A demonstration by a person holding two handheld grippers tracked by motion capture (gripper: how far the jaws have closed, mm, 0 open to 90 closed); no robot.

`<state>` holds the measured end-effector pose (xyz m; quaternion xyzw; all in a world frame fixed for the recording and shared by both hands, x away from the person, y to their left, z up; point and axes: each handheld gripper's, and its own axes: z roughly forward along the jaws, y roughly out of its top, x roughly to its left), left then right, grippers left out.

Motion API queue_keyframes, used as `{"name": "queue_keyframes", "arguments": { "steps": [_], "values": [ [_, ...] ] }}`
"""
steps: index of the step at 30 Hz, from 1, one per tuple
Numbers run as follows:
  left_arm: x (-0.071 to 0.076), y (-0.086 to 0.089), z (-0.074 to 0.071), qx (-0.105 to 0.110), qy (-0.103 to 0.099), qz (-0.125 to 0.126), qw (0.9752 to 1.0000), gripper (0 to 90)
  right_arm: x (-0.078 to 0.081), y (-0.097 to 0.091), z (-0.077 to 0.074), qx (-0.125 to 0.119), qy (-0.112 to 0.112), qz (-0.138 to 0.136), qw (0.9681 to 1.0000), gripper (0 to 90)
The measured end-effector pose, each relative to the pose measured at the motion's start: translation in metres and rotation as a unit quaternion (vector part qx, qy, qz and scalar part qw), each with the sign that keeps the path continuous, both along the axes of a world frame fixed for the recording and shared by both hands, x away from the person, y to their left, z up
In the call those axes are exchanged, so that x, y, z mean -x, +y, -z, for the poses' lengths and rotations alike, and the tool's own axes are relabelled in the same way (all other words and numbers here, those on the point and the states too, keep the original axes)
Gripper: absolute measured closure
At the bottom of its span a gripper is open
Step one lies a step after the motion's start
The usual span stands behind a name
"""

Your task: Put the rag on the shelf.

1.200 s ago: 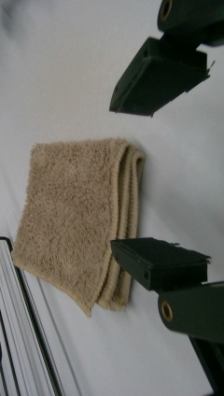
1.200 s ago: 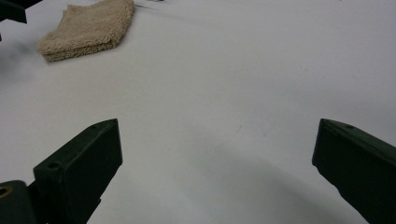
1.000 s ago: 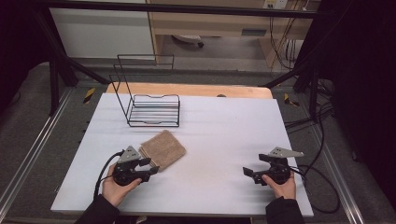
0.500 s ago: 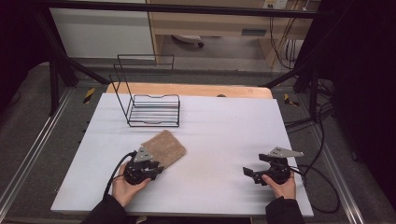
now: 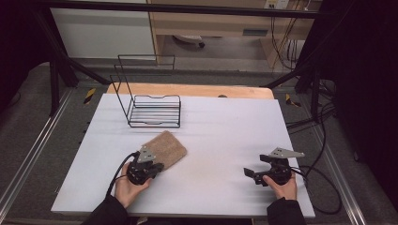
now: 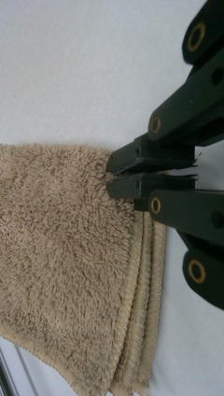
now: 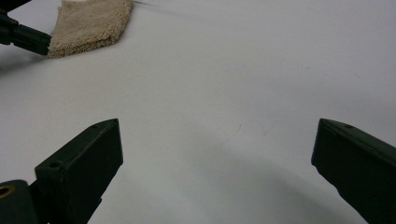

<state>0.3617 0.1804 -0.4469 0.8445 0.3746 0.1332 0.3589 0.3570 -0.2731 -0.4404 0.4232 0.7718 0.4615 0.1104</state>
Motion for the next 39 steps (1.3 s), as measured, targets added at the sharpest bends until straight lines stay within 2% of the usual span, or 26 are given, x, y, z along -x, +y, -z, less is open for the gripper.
{"name": "queue_keyframes", "arguments": {
  "steps": [7,13,20,26,32,33,34,37,38,39],
  "values": [
    [0.001,0.01,-0.008,0.013,0.009,0.018,0.9997,87.5,0.0,0.001,-0.001,0.002,-0.002,-0.004,1.0,2.6],
    [0.007,0.026,-0.011,0.01,0.019,0.031,0.9993,87.5,0.0,0.006,-0.002,0.0,0.0,-0.006,1.0,3.1],
    [0.014,0.041,-0.009,0.003,0.022,0.03,0.9993,87.4,0.0,0.018,-0.005,0.008,0.001,-0.011,0.9999,4.2],
    [0.016,0.045,-0.008,-0.003,0.019,0.036,0.9992,87.4,-0.001,0.04,-0.009,0.013,0.001,-0.017,0.9998,4.5],
    [0.017,0.046,-0.008,-0.008,0.013,0.042,0.999,87.3,-0.006,0.078,-0.016,0.004,-0.007,-0.027,0.9996,6.6],
    [0.017,0.047,-0.008,-0.009,0.011,0.043,0.999,87.3,-0.006,0.078,-0.016,0.004,-0.007,-0.027,0.9996,6.6],
    [0.018,0.048,-0.007,-0.009,0.01,0.044,0.9989,87.2,-0.008,0.091,-0.018,0.005,-0.008,-0.033,0.9994,7.2],
    [0.019,0.051,-0.006,-0.002,0.012,0.042,0.999,87.2,-0.011,0.113,-0.019,0.009,-0.008,-0.043,0.999,9.0],
    [0.019,0.052,-0.006,-0.001,0.012,0.041,0.9991,87.2,-0.011,0.113,-0.019,0.009,-0.008,-0.043,0.999,9.0],
    [0.019,0.052,-0.006,-0.001,0.012,0.041,0.9991,87.2,-0.013,0.121,-0.019,0.012,-0.008,-0.045,0.9989,9.6]
  ]
}}
